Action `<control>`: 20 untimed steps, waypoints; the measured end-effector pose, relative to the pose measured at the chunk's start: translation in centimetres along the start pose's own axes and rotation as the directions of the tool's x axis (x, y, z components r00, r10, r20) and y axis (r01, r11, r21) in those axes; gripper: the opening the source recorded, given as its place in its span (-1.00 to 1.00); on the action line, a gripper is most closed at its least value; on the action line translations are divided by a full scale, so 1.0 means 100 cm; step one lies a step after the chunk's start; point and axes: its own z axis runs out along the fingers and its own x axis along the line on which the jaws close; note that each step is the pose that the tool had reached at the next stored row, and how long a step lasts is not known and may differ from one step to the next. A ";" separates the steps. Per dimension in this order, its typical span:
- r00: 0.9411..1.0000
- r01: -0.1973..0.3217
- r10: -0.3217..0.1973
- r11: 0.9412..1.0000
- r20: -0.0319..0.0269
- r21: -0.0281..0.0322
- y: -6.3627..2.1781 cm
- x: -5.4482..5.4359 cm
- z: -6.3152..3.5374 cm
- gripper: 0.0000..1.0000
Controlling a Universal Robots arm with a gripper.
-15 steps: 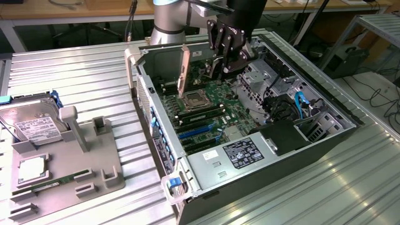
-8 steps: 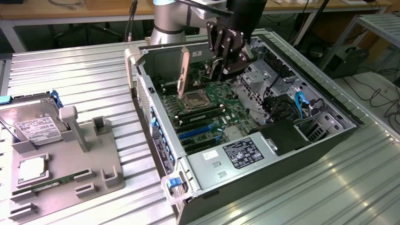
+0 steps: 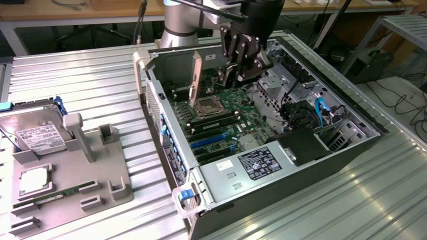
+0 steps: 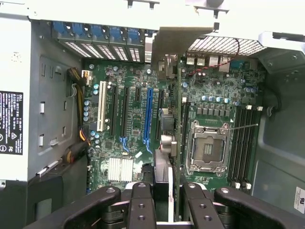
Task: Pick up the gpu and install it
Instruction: 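Insert the gpu into the slot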
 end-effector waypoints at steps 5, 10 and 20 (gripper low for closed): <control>1.000 0.000 0.000 1.000 0.000 0.000 0.0001 0.000 0.0081 -0.44; 1.000 -0.002 0.002 1.000 -0.008 -0.001 0.0003 0.000 0.0171 -0.44; 0.991 -0.130 0.130 0.992 -0.010 0.001 0.0010 0.001 0.0308 -0.44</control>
